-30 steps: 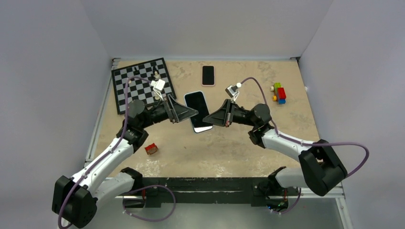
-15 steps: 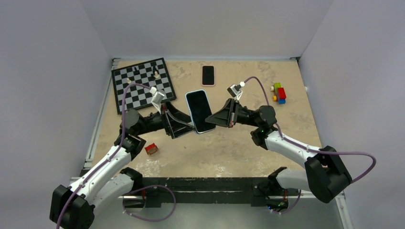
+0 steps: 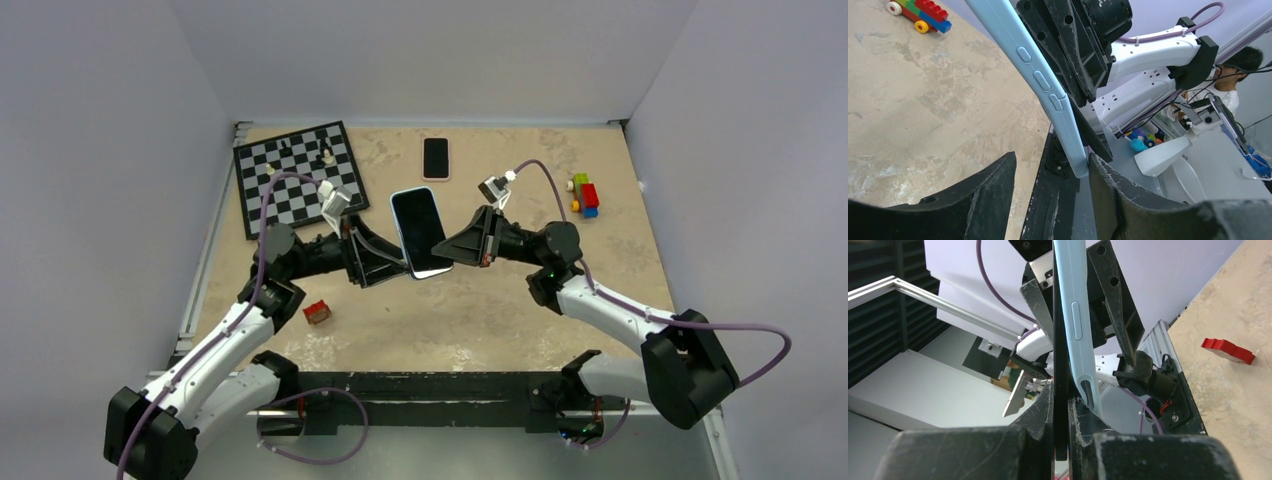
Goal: Take the phone out of the phone case
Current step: Remove the phone case from the phone.
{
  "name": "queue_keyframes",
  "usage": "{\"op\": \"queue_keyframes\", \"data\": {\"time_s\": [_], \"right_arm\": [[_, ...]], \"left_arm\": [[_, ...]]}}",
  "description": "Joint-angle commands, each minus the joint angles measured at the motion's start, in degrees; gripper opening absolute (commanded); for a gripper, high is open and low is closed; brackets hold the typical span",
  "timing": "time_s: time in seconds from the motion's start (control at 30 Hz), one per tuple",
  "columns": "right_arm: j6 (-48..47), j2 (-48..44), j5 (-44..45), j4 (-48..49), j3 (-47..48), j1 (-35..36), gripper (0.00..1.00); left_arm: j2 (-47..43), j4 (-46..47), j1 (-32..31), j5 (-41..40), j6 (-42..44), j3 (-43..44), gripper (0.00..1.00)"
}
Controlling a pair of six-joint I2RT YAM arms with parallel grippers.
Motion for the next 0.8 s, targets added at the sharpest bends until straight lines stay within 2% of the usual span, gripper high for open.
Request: {"op": "queue_keyframes", "data": {"time_s": [0.0,0.13,0.27,0.43,0.57,0.7,0.77], "right_arm": [[0.9,-2.6,0.8,5.6,1.8,1.1,0.0],[-0.6,-1.9,1.5,4.1,1.8,2.1,0.0],[-2.5,-1.4,2.2,1.7,2.3,2.7,0.0],[-4.6,-1.1,3.0,-0.2,2.1,3.1,0.0],[-6.2,-1.6,4.1,-1.7,1.2,3.3,0.0],[-11.0,-3.2,5.6,-8.4,0.7,3.4,0.0],[-14.2,-4.4,6.6,-14.7,1.2,3.4,0.0]], "left_arm": [[0.3,-8.3,-0.5,-4.1,4.4,4.7,0.61],[1.2,-10.9,-1.2,-6.4,4.0,6.6,0.65],[1.0,-13.3,-1.6,-8.6,4.7,7.8,0.59],[0.9,-19.1,-1.6,-10.6,6.4,9.9,0.39],[1.4,-23.2,-1.6,-11.7,7.5,11.6,0.28],[2.6,-31.3,-1.6,-21.0,5.9,13.0,0.0],[3.4,-32.8,-1.6,-25.5,2.9,12.6,0.0]]}}
